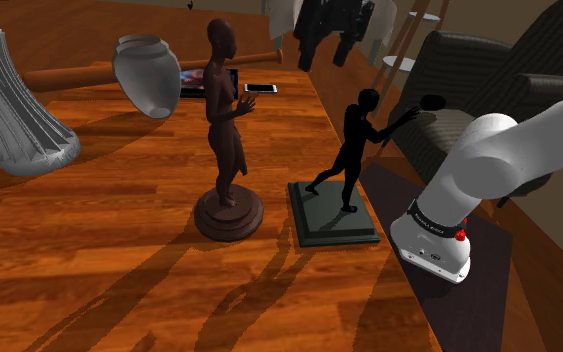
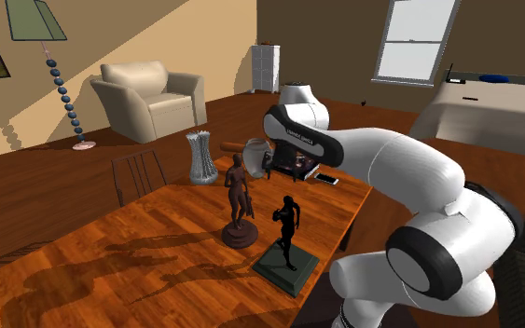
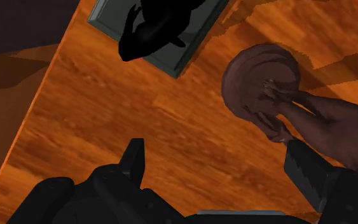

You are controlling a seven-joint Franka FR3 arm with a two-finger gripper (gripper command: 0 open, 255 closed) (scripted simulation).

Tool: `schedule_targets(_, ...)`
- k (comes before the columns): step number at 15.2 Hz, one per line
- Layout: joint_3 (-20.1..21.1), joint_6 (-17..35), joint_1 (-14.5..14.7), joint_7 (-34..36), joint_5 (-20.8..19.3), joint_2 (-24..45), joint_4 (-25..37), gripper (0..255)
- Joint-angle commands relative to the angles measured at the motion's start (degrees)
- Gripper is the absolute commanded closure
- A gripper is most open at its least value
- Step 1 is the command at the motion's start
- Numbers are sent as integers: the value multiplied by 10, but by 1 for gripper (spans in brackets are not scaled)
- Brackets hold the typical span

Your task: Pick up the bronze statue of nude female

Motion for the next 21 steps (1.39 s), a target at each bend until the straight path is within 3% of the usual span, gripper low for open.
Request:
schedule_targets(1, 29, 18, -2, 36, 8, 17, 15, 0)
schedule_targets(8, 142, 75, -28, 167, 1, 99, 97, 0)
schedule_targets(14, 257, 110, -72, 294, -59, 199, 194, 0)
schedule_targets(21, 261, 163, -67, 293, -51, 192, 135, 0)
